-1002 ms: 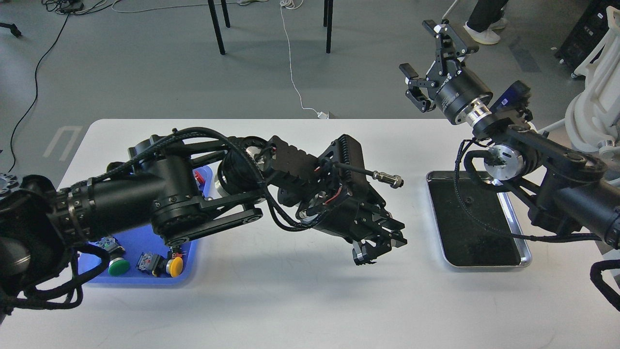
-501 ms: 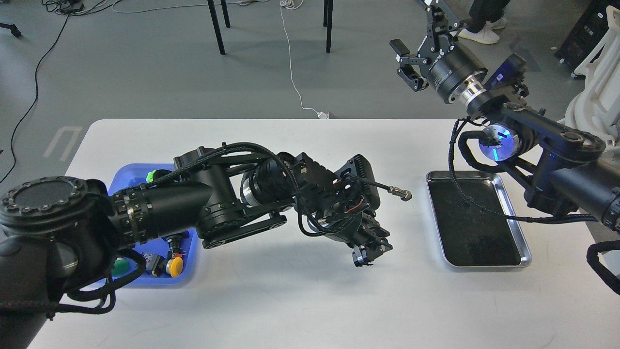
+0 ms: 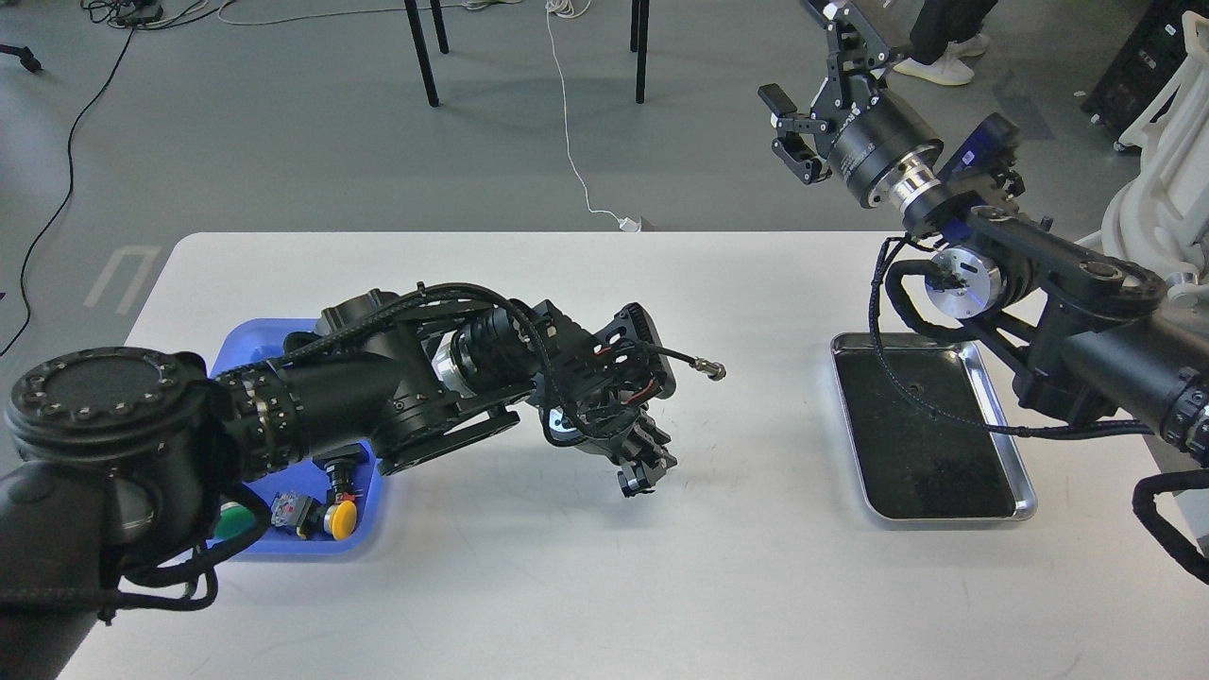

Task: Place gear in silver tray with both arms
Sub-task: 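Release the gear on the table center and withdraw the left gripper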

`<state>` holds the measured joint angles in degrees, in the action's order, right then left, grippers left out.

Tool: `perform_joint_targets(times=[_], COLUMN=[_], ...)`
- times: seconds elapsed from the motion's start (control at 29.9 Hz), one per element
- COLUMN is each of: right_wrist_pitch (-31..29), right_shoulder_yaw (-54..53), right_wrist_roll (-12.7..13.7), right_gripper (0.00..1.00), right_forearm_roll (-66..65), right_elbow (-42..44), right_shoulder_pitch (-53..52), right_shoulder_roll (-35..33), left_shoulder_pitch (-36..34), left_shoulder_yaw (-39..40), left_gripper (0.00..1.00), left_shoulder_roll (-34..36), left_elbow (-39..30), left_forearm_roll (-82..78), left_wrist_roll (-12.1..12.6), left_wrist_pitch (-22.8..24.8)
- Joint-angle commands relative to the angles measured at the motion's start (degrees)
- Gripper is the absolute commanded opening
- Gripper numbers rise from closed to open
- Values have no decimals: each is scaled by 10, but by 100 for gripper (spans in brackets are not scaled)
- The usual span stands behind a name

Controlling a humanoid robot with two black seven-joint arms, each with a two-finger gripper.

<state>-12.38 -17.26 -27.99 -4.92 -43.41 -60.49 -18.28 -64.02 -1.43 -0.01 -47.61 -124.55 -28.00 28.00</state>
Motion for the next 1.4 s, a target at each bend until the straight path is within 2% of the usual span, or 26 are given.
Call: perform_joint_targets(times=[0.0, 0.1, 0.17, 0.23, 0.3, 0.33, 0.63, 0.77, 0.87, 1.07, 1.24, 1.37], right_wrist_pitch=[0, 0, 1, 0, 0, 0, -2, -9, -10, -11, -19, -56], right_shoulder_yaw=[2, 1, 1, 1, 0, 0, -2, -1, -3, -7, -3, 1], right_wrist_roll=[0, 0, 0, 0, 0, 0, 0, 0, 0, 0, 0, 0], right_gripper=[97, 97, 97, 97, 97, 97, 97, 97, 97, 97, 97, 97], right_forearm_roll=[0, 0, 1, 0, 1, 1, 1, 1, 2, 1, 1, 0], right_elbow=[0, 0, 0, -1, -1, -2, -5, -9, -18, -26, -38, -50], right_shoulder_pitch=[3, 3, 3, 3, 3, 3, 4, 5, 5, 19, 27, 47], right_shoulder_roll=[-3, -6, -7, -7, -9, -10, -18, -46, -67, -85, -106, -130], left_shoulder_pitch=[7, 8, 8, 7, 6, 4, -21, -53, -68, -65, -24, 6], left_shoulder_yaw=[-1, 0, 0, 1, 2, 2, 10, 13, 48, 120, 175, 190], left_gripper=[17, 19, 25, 36, 56, 62, 93, 96, 97, 97, 97, 97], left_shoulder_roll=[0, 0, 0, 0, 0, 0, 0, 0, 4, 77, 119, 173], left_elbow=[1, 1, 1, 1, 0, -2, -16, -37, -65, -69, -64, -64], left_forearm_roll=[0, 0, 0, 0, 1, 1, 33, 88, 134, 248, 433, 594], left_wrist_roll=[0, 0, 0, 0, 0, 0, 0, 0, 0, 14, 15, 13], left_wrist_pitch=[0, 0, 0, 0, 0, 0, 0, 0, 0, 0, -45, -81])
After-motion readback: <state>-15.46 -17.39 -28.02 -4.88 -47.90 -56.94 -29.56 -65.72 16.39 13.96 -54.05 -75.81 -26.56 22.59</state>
